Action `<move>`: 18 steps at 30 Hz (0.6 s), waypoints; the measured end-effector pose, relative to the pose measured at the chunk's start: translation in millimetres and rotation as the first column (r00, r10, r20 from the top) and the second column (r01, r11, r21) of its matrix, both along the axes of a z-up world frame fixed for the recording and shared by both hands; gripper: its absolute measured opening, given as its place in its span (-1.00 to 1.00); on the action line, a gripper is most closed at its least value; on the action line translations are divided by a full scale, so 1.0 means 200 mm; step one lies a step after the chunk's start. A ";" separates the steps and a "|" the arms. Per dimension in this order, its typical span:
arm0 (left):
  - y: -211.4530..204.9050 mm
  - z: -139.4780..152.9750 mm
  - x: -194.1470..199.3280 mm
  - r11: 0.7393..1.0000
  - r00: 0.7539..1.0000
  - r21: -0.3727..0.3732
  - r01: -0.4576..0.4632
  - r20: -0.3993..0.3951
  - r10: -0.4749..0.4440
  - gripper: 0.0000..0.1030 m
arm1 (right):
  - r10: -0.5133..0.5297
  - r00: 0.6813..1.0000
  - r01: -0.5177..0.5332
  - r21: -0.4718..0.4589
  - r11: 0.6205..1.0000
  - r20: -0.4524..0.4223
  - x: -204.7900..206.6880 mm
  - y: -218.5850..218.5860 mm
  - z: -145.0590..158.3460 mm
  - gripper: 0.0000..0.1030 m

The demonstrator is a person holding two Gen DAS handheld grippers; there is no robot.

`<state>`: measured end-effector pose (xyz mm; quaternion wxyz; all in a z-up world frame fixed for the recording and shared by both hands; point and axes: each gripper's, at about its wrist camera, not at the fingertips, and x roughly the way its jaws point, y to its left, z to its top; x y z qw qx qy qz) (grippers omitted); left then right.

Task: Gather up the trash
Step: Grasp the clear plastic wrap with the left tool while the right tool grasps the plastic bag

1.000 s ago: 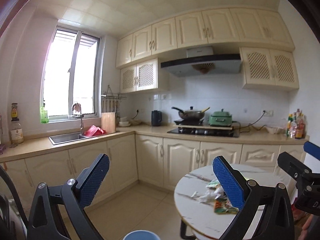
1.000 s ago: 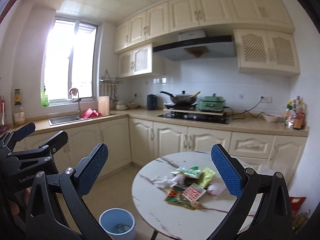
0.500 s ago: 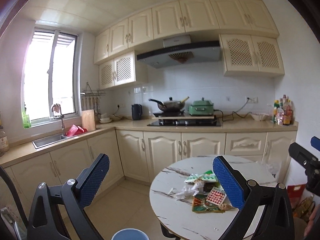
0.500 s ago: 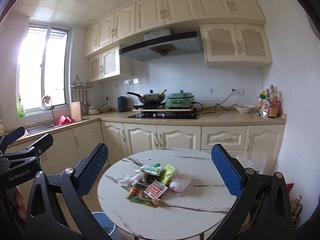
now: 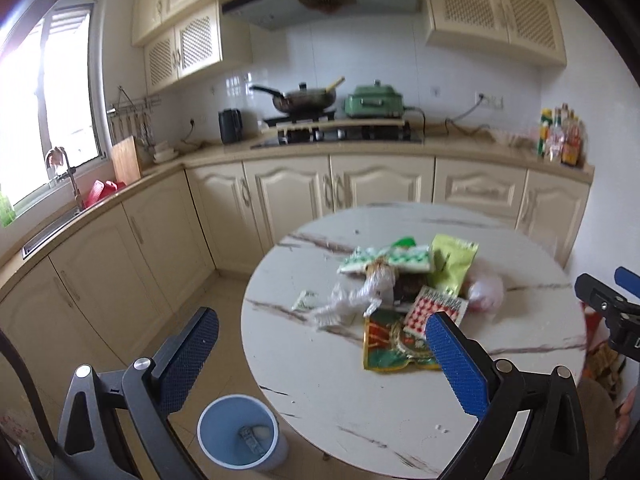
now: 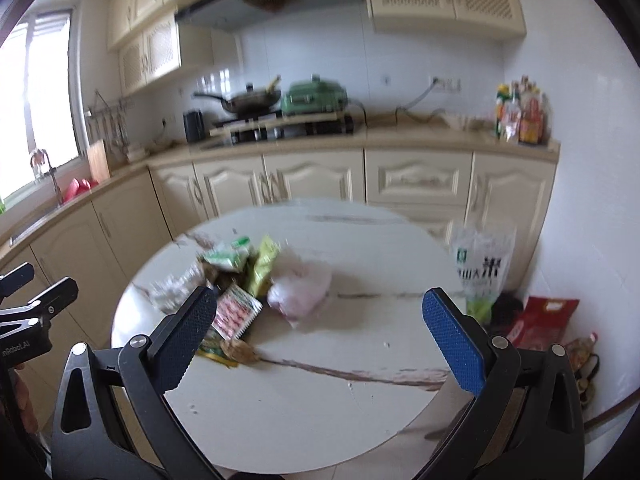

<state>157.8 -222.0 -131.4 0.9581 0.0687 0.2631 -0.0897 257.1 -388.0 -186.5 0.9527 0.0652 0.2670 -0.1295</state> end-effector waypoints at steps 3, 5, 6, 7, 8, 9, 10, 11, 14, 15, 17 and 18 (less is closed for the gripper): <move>-0.03 0.00 0.19 1.000 0.999 0.029 0.005 -0.047 -0.003 0.99 | 0.032 0.993 -0.031 0.005 0.999 -0.111 0.16 -0.04 -0.14 1.00; -0.03 -0.03 0.33 0.999 0.997 0.044 0.005 -0.081 -0.001 0.99 | 0.052 0.980 -0.054 -0.010 0.998 -0.190 0.29 -0.06 -0.22 1.00; -0.04 -0.02 0.38 0.999 0.996 0.048 0.003 -0.089 0.002 0.99 | 0.057 0.970 -0.064 -0.021 0.998 -0.236 0.36 -0.07 -0.26 1.00; -0.03 -0.03 0.46 0.999 0.995 0.053 -0.004 -0.101 0.009 0.99 | 0.064 0.964 -0.073 -0.025 0.997 -0.257 0.41 -0.07 -0.29 1.00; -0.03 -0.03 0.51 0.998 0.994 0.055 -0.008 -0.109 0.014 0.99 | 0.074 0.959 -0.084 -0.026 0.996 -0.275 0.46 -0.08 -0.31 1.00; -0.03 -0.06 0.55 0.998 0.993 0.056 -0.011 -0.116 0.018 0.99 | 0.085 0.950 -0.096 -0.023 0.995 -0.301 0.53 -0.08 -0.34 1.00; -0.02 -0.07 0.60 0.998 0.992 0.055 -0.015 -0.123 0.021 0.99 | 0.094 0.944 -0.105 -0.019 0.994 -0.317 0.57 -0.09 -0.36 1.00; -0.01 -0.07 0.66 0.998 0.991 0.055 -0.018 -0.133 0.025 0.99 | 0.107 0.939 -0.116 -0.008 0.993 -0.327 0.62 -0.09 -0.37 1.00; -0.01 -0.13 0.83 0.998 0.987 0.056 -0.017 -0.159 0.026 0.99 | 0.110 0.929 -0.104 0.037 0.994 -0.354 0.75 -0.12 -0.45 1.00; -0.02 -0.15 0.86 0.998 0.986 0.057 -0.014 -0.166 0.023 0.99 | 0.103 0.927 -0.093 0.043 0.995 -0.362 0.78 -0.13 -0.47 1.00; -0.01 -0.20 0.92 0.999 0.983 0.053 0.001 -0.185 0.009 0.99 | 0.096 0.921 -0.073 0.074 0.995 -0.378 0.83 -0.17 -0.53 0.98; -0.01 -0.21 0.98 0.999 0.979 0.039 0.017 -0.204 -0.009 0.99 | 0.113 0.922 -0.077 0.110 0.991 -0.369 0.83 -0.19 -0.55 0.84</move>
